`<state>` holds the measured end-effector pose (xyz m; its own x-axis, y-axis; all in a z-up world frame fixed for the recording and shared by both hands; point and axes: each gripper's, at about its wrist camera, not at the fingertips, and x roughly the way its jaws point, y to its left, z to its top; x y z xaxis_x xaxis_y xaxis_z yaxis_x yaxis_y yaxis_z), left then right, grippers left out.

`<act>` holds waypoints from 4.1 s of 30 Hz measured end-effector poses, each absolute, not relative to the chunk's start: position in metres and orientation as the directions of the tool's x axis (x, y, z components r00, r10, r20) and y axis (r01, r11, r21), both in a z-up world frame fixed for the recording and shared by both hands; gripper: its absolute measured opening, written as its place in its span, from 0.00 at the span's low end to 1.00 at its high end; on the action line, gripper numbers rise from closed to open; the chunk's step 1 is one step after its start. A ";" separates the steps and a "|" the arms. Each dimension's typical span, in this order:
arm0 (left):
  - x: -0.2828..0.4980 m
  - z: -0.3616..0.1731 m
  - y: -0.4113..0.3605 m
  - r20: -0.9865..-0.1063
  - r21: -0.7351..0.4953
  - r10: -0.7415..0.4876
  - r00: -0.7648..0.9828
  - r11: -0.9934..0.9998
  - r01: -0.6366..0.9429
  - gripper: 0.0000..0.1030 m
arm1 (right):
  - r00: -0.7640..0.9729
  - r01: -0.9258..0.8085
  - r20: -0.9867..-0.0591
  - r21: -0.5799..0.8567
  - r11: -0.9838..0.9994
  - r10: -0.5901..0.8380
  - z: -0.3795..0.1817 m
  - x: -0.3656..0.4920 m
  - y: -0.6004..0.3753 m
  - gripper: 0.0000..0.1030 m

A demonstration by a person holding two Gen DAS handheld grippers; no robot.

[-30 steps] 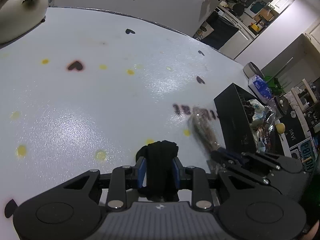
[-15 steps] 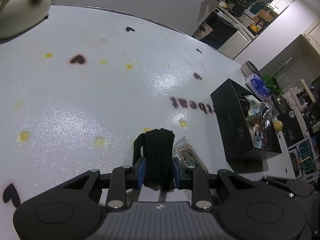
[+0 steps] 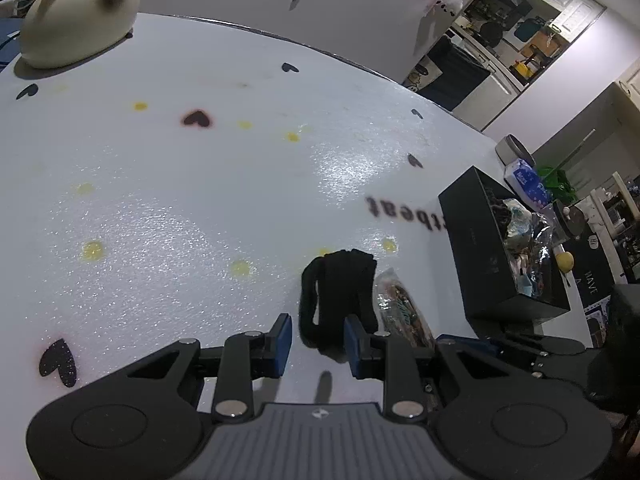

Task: Organize soft objects
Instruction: 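Grasp the bagged tan cords with the right tool while the left tool regrips the scrunchie, then carry the scrunchie and tan cords into the black box and open both tools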

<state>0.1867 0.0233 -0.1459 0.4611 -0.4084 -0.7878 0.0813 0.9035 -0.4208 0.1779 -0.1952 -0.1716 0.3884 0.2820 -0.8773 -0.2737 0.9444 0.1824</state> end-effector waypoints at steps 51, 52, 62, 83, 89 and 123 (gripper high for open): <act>0.217 -0.071 -0.155 -0.647 -0.517 -0.547 0.531 0.827 0.221 0.22 | 0.749 -0.150 -0.645 0.060 0.987 0.153 -0.042 0.159 -0.387 0.22; 0.220 -0.074 -0.163 -0.645 -0.530 -0.558 0.522 0.819 0.221 0.22 | 0.751 -0.140 -0.644 0.057 0.989 0.143 -0.042 0.159 -0.396 0.22; 0.242 -0.100 -0.244 -0.641 -0.584 -0.642 0.421 0.764 0.275 0.22 | 0.747 -0.097 -0.657 0.040 0.994 0.100 -0.046 0.160 -0.452 0.22; 0.216 -0.092 -0.192 -0.692 -0.496 -0.445 0.569 0.865 0.075 0.54 | 0.620 -0.625 -0.703 -0.176 0.761 0.347 -0.074 0.196 -0.421 0.23; 0.207 -0.075 -0.178 -0.656 -0.508 -0.434 0.617 0.859 0.064 0.53 | 0.517 -0.811 -0.733 -0.254 0.527 0.442 -0.087 0.196 -0.402 0.31; 0.245 -0.144 -0.251 -0.822 -0.418 -0.442 0.359 0.897 0.146 0.25 | 0.372 -0.559 -0.847 0.121 0.820 0.379 -0.135 0.241 -0.428 0.16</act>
